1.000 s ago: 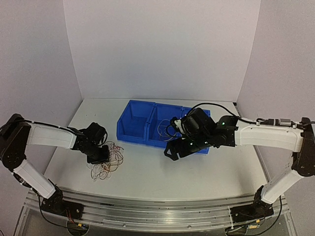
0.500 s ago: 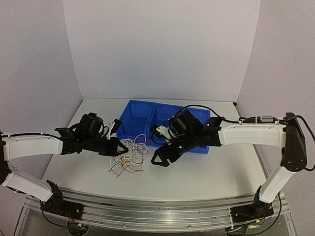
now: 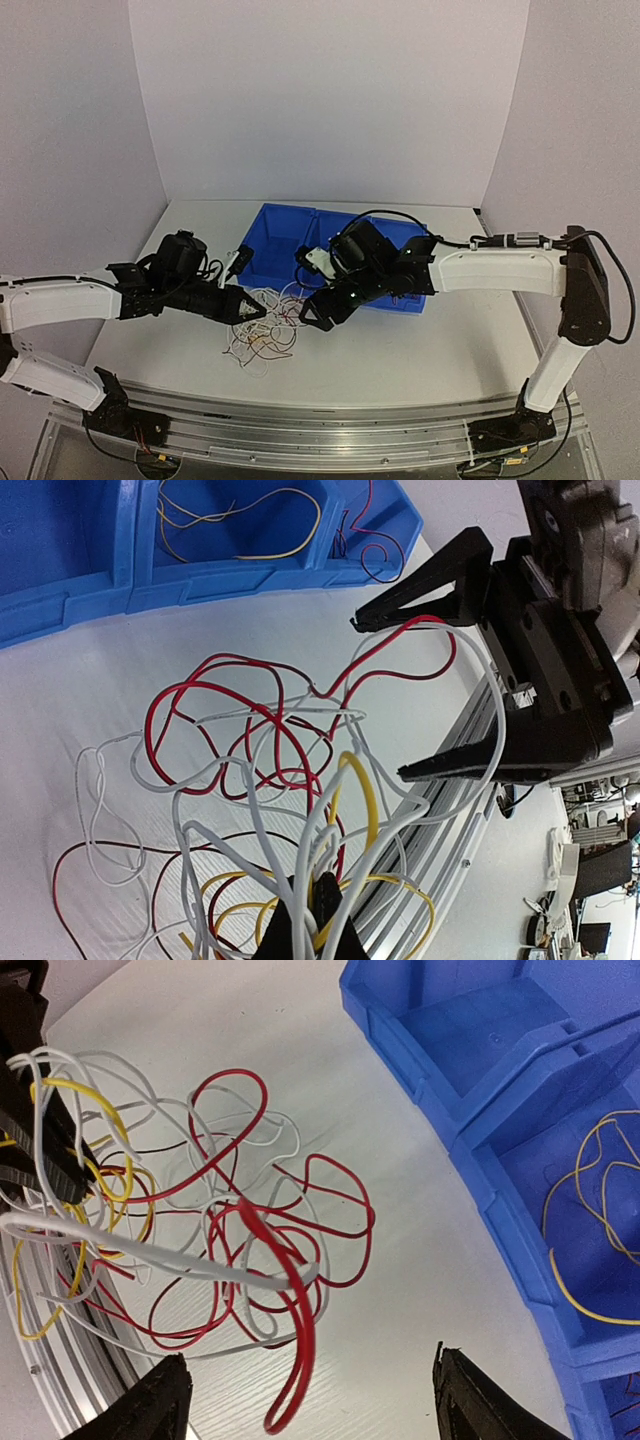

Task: Untangle the cables

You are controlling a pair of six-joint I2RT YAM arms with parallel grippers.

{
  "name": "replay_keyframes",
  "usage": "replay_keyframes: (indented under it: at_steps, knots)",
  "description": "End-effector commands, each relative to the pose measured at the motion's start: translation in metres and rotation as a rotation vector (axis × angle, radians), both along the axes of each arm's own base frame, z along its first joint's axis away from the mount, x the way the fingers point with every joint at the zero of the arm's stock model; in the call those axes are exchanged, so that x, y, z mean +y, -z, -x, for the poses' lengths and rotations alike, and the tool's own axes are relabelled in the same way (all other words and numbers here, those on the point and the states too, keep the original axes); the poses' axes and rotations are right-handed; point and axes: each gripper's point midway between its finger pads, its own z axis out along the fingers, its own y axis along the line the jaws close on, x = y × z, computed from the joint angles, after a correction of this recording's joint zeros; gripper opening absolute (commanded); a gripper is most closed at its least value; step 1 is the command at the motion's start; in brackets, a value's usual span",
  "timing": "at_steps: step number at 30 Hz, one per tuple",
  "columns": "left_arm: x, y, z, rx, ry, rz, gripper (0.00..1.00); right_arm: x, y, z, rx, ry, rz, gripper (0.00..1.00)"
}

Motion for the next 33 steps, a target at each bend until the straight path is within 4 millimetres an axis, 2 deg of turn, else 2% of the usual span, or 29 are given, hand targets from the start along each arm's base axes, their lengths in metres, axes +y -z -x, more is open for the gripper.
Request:
replay_keyframes:
  at_steps: [1,9,11,13,15,16,18,20,22,24,28,31,33]
  knots:
    - [-0.002,-0.013,0.007,-0.052,0.046,0.036,0.00,0.010,-0.019,-0.014,-0.050,0.040,-0.047,0.74]
    - [0.001,-0.009,0.010,-0.044,0.045,0.028,0.00,0.026,-0.040,-0.003,-0.014,-0.027,-0.136,0.62]
    - [0.001,-0.010,0.011,-0.045,0.047,0.030,0.00,0.028,-0.043,-0.002,-0.010,-0.037,-0.148,0.53]
    - [0.002,-0.011,0.012,-0.048,0.046,0.033,0.00,0.028,-0.045,-0.003,-0.016,-0.037,-0.150,0.38]
    - [0.003,-0.011,0.012,-0.050,0.044,0.033,0.00,0.028,-0.046,-0.003,-0.020,-0.036,-0.149,0.19]
    - [0.003,-0.012,0.012,-0.053,0.044,0.034,0.00,0.027,-0.045,-0.002,-0.018,-0.036,-0.148,0.05]
    - [0.005,-0.014,0.012,-0.059,0.036,0.036,0.00,0.023,-0.044,-0.005,-0.025,-0.010,-0.142,0.00]
    - [0.008,-0.013,0.009,-0.058,0.003,0.026,0.00,0.015,-0.042,-0.013,-0.050,0.054,-0.120,0.00]
    - [0.021,-0.005,-0.005,-0.050,-0.117,-0.034,0.00,-0.005,-0.042,-0.031,-0.119,0.180,-0.067,0.00]
    - [0.043,0.007,-0.020,-0.016,-0.283,-0.116,0.00,-0.037,-0.040,-0.046,-0.186,0.316,0.028,0.00]
    - [0.095,0.036,-0.035,0.050,-0.575,-0.313,0.00,-0.124,-0.045,-0.066,-0.261,0.582,0.209,0.00]
    - [0.123,0.053,-0.037,0.109,-0.710,-0.404,0.00,-0.199,-0.047,-0.070,-0.218,0.786,0.267,0.00]
    - [0.142,0.062,-0.042,0.145,-0.778,-0.444,0.00,-0.250,-0.058,-0.068,-0.198,0.924,0.259,0.00]
